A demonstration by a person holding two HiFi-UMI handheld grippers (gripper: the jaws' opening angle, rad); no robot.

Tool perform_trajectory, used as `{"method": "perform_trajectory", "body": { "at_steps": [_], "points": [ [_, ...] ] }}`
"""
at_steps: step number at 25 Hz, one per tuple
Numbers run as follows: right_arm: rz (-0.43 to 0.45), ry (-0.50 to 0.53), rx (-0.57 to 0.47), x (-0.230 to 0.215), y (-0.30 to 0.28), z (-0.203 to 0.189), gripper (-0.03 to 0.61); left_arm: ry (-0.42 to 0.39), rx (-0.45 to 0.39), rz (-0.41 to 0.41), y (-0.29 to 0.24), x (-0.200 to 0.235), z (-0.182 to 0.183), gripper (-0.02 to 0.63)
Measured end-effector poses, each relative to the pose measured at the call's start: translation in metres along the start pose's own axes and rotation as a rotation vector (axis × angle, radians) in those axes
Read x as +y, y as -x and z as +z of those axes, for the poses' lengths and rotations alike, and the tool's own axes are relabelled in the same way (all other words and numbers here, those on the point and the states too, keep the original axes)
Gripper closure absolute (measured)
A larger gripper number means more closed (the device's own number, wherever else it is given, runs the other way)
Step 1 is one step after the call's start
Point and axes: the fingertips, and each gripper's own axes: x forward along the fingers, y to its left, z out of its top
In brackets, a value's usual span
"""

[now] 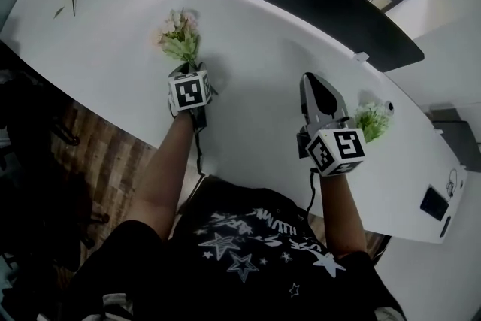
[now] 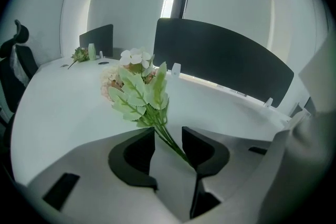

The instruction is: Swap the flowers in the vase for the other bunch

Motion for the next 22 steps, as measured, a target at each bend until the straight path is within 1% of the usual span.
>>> {"method": "perform_trajectory", "body": {
  "at_steps": [3, 6, 11, 13, 14, 19, 22],
  "points": [
    [0.037, -0.004, 0.023, 0.011, -0.023, -0.007, 0.574, 0.009, -0.002, 0.003, -0.001, 0.0, 0.002, 0.453],
    [0.056, -0.028, 0.037, 0.016, -0.039, -0.011, 0.574, 0.01, 0.007, 0.002, -0.003, -0.001, 0.002, 0.453],
    [0.083, -0.045, 0.055, 0.025, -0.052, -0.019, 0.574, -0.005, 0.017, 0.022, -0.01, 0.001, 0.001, 0.453],
    [0.087, -0.05, 0.063, 0.027, -0.053, -0.022, 0.574, 0.008, 0.022, 0.034, -0.01, 0.002, 0.001, 0.453],
    [0.087, -0.052, 0.065, 0.027, -0.053, -0.023, 0.574, 0.032, 0.029, 0.038, -0.01, 0.004, 0.0, 0.453],
    [0.08, -0.055, 0.064, 0.025, -0.051, -0.02, 0.574, 0.215, 0.043, 0.049, -0.002, 0.012, -0.003, 0.453],
    [0.076, -0.066, 0.063, 0.021, -0.051, -0.021, 0.574, 0.278, 0.067, 0.05, -0.003, 0.011, -0.009, 0.453]
  ]
}}
